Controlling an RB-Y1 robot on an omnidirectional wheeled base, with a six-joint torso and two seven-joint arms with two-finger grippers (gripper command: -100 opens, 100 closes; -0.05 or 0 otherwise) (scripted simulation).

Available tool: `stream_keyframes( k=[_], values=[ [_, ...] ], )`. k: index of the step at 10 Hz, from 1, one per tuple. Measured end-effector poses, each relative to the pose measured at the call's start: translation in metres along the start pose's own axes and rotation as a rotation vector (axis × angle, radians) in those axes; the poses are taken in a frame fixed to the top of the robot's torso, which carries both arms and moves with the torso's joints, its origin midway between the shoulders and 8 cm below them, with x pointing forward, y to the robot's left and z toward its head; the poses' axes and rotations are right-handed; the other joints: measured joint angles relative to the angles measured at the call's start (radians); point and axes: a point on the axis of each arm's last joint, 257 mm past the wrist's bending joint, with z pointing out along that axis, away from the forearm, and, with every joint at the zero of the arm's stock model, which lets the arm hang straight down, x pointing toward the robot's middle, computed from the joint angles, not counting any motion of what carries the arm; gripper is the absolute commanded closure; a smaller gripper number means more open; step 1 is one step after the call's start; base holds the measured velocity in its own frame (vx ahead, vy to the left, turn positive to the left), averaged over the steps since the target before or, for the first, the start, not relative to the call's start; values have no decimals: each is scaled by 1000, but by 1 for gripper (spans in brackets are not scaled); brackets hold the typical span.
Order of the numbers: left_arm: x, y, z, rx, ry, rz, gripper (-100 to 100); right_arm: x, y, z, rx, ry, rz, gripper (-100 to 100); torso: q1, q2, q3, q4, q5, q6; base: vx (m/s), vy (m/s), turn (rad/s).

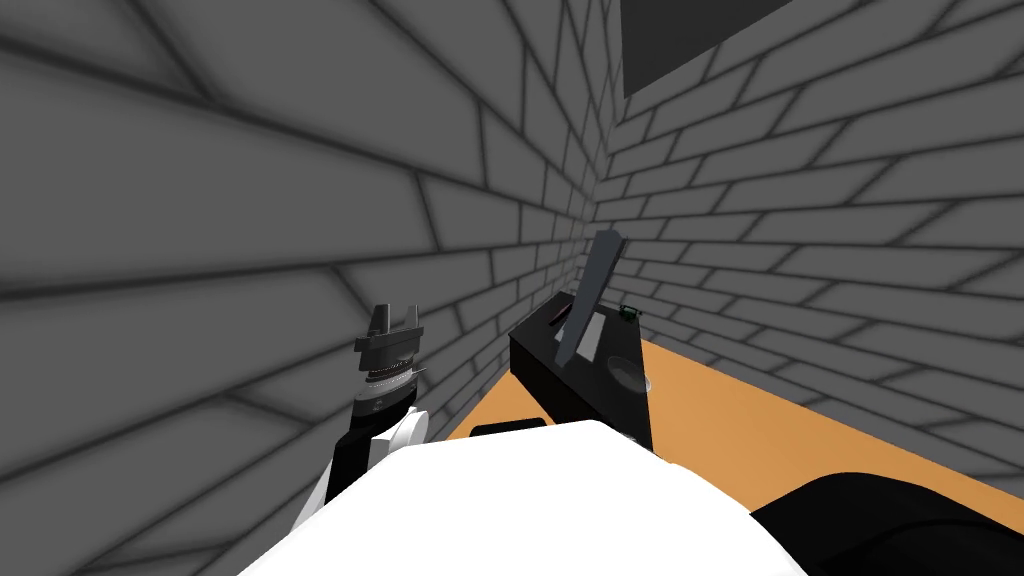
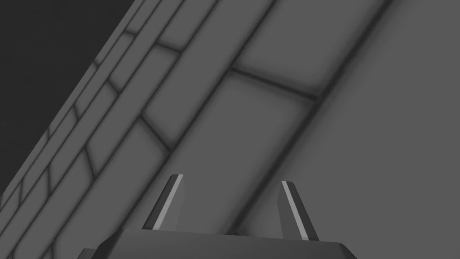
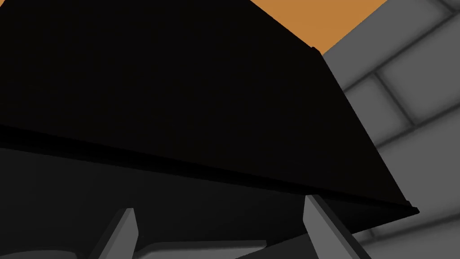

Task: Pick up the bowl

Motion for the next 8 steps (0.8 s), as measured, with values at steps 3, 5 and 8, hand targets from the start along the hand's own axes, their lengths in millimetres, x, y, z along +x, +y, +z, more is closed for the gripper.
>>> stream_keyframes(
  k=[3,5,8],
  values=[
    [0,0,0,0,0,0,0,17,-48,-7,90,50,-80,-100,-1,-1,0,0,0,-1,55,-21,168],
    [0,0,0,0,0,0,0,24,-86,-13,156,86,-127,-100,-1,-1,0,0,0,-1,64,-21,267],
    [0,0,0,0,0,0,0,32,-158,-38,289,154,-230,-100,-2,-4,-2,-1,0,-1,83,-52,229]
  ],
)
